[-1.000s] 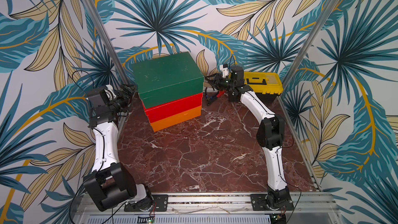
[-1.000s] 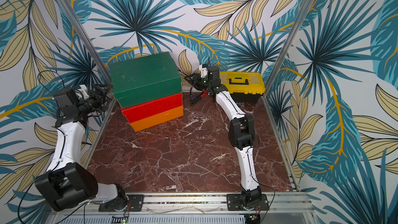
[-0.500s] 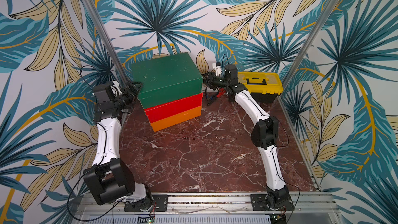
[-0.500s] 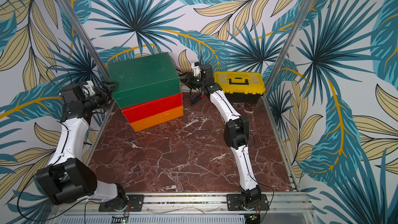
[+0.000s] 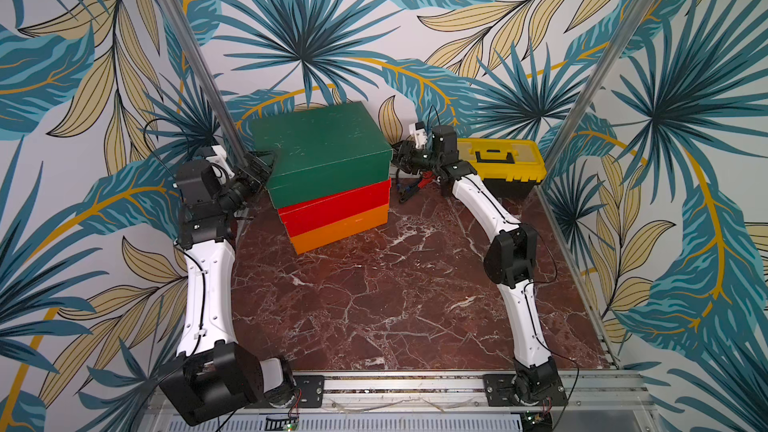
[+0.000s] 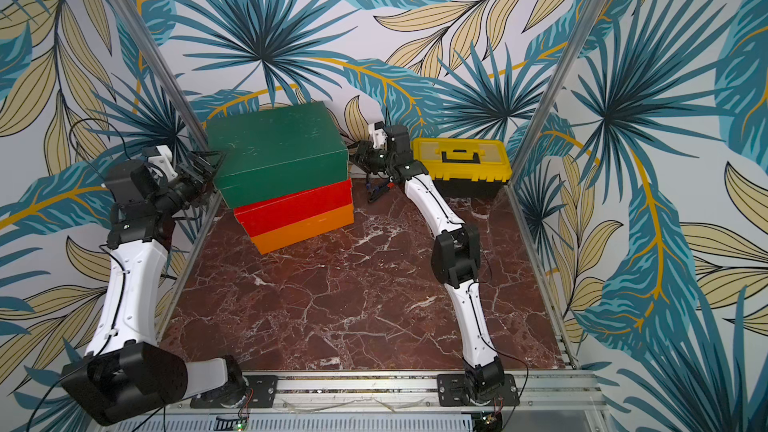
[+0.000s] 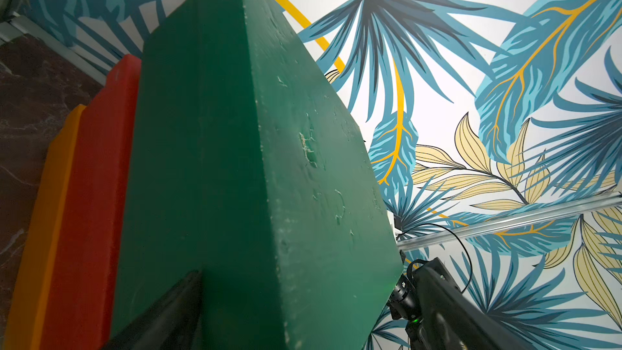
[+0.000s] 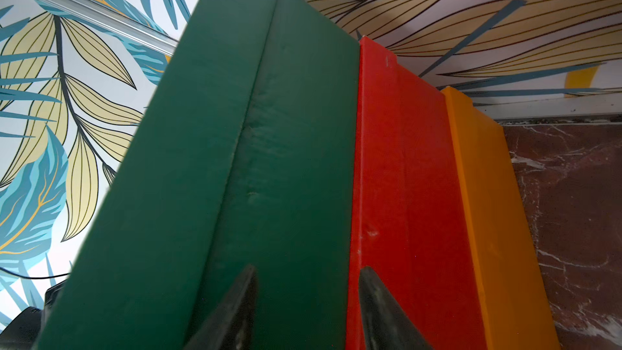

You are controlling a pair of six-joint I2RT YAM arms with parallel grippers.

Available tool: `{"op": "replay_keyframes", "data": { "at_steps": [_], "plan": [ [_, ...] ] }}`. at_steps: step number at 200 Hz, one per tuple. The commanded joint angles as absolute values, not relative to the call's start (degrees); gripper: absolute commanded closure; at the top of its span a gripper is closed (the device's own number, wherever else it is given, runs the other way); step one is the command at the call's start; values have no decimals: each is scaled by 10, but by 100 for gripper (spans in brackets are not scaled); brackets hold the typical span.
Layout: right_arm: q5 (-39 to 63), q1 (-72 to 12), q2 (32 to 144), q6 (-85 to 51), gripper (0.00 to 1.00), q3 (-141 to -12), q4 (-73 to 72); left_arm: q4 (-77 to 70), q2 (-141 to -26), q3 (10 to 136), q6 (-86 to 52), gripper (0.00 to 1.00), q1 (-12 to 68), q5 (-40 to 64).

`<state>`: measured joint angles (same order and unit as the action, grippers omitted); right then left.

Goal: Stack the shoeboxes
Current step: Move the shoebox to the shoebox.

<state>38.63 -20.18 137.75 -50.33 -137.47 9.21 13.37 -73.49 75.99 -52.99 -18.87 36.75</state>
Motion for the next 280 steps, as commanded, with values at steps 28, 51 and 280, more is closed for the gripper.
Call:
{"op": "replay_keyframes", "data": {
  "at_steps": [28, 51, 280],
  "plan": [
    [391, -209, 1371, -491, 49, -1378, 100, 131, -729, 735, -514, 0, -158, 356],
    [388, -209, 1368, -485, 49, -1378, 106, 131, -737, 730, -513, 0, -155, 353],
    [364, -231, 1373, -444, 48, -1406, 178, 119, -706, 693, -503, 0, -155, 340]
  ]
}}
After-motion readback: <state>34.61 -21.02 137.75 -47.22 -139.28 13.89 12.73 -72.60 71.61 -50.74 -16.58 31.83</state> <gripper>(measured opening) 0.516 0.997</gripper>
